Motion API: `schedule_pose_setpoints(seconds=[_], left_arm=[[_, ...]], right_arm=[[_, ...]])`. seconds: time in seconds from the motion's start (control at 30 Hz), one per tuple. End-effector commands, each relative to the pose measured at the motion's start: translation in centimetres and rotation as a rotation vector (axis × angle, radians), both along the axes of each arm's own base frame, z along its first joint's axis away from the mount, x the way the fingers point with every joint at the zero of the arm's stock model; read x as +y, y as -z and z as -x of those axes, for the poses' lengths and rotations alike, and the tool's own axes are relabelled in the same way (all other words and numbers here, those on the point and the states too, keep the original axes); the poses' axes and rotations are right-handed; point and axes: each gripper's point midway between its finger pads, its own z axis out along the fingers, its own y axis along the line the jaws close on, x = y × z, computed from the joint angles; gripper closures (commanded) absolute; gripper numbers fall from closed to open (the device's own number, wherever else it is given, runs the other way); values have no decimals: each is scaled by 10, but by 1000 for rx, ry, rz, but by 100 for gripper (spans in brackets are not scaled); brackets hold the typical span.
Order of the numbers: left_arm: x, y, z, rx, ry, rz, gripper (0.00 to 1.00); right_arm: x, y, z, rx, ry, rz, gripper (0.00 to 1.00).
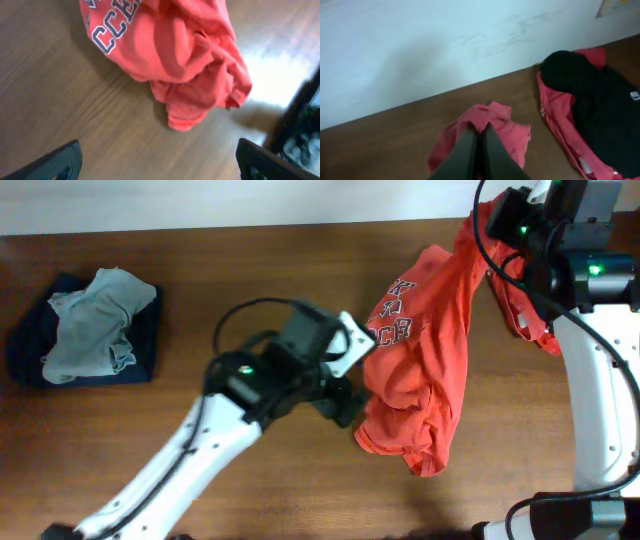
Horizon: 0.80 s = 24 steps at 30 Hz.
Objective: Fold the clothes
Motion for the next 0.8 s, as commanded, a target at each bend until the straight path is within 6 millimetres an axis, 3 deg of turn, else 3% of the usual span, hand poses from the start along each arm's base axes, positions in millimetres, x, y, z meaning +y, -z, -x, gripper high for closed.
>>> schedule_pose_setpoints(seconds=[0.0,0.17,0.43,0.63,0.77], left_arm=[[-17,15,-7,23,-109,-9,3],[-56,36,10,49,-55,-16,6],[-93,68,25,36,-54,-58,7],[-125,86,36,57,-52,-22,11],[-140,92,49,54,-22,-15,21]], right_arm=[[-15,-14,4,-36,40,2,96],[-47,-12,9,-23,105,0,96],[-87,-5,20,4,143,-46,96],[-98,-2,25,14,160,-58,96],[-98,-2,25,14,158,-59,96]])
